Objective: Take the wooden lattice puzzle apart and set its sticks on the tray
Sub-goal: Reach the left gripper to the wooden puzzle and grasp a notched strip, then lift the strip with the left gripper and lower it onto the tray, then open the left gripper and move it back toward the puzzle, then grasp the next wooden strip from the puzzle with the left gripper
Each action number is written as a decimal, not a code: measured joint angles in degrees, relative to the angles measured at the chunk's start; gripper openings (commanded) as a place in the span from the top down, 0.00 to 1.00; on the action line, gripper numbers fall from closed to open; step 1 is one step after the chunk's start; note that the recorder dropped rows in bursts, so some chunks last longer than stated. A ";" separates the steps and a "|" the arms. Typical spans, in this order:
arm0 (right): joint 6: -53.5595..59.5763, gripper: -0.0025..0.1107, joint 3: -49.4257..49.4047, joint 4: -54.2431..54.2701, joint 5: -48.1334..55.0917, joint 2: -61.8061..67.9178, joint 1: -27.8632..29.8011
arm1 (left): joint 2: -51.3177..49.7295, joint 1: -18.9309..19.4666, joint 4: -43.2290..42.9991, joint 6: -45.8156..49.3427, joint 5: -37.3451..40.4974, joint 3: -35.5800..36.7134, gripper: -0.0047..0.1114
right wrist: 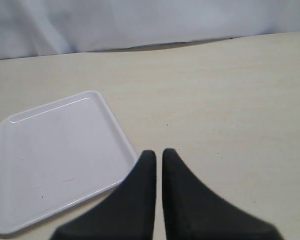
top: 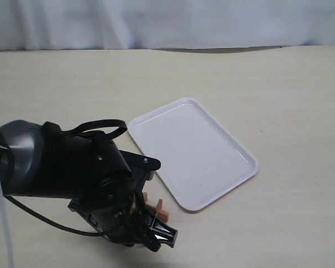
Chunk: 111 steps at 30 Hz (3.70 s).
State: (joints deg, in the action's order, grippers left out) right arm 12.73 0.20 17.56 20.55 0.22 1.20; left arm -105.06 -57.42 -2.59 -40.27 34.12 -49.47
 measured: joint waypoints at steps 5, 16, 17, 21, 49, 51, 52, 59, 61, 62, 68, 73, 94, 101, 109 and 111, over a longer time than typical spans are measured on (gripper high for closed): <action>0.00 0.94 0.00 0.00 0.00 0.00 0.00 | 0.00 0.00 -0.96 0.08 1.87 -2.27 0.96; 0.00 0.94 0.00 0.00 0.00 0.00 0.00 | -0.05 3.29 -4.94 0.78 10.12 -9.25 0.96; 0.00 0.94 0.00 0.00 0.00 0.00 0.00 | -0.05 3.43 -4.94 1.43 11.51 -10.19 0.96; 0.00 0.94 0.00 0.00 0.00 0.00 0.00 | -0.05 3.43 -3.10 5.86 16.19 -15.38 0.96; 0.00 0.94 0.00 0.00 0.00 0.00 0.00 | -22.73 15.42 -7.58 14.54 16.41 -44.41 0.96; 0.00 0.94 0.00 0.00 0.00 0.00 0.00 | -24.07 15.42 -7.58 14.79 18.66 -46.11 0.96; 0.00 0.94 0.00 0.00 0.00 0.00 0.00 | -24.48 15.42 -7.58 14.89 19.28 -46.48 0.96; 0.00 0.94 0.00 0.00 0.00 0.00 0.00 | -24.85 15.42 -7.58 15.02 20.38 -46.81 0.94; 0.00 0.94 0.00 0.00 0.00 0.00 0.00 | -24.85 15.42 -7.58 15.02 20.48 -46.84 0.81; 0.00 0.94 0.00 0.00 0.00 0.00 0.00 | -24.85 15.42 -7.58 15.02 20.48 -46.84 0.74; 0.00 0.94 0.00 0.00 0.00 0.00 0.00 | -24.74 15.42 -7.58 15.02 20.64 -46.84 0.48; 0.00 0.94 0.00 0.00 0.00 0.00 0.00 | -16.88 15.17 -7.64 18.68 28.31 -46.84 0.49; 0.00 0.94 0.00 0.00 0.00 0.00 0.00 | 4.68 -5.84 -9.93 11.74 34.02 -20.44 0.49; 0.00 0.94 0.00 0.00 0.00 0.00 0.00 | 7.02 -5.84 -3.31 8.15 20.84 -10.29 0.49; 0.00 0.94 0.00 0.00 0.00 0.00 0.00 | 6.88 -5.84 -3.05 1.95 9.68 -4.62 0.49; 0.00 0.94 0.00 0.00 0.00 0.00 0.00 | 5.99 -5.84 -3.05 1.57 8.63 -4.62 0.49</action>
State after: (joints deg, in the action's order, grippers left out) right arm 12.73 0.20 17.56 20.55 0.22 1.20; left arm -99.07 -63.26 -5.64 -38.70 42.75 -54.08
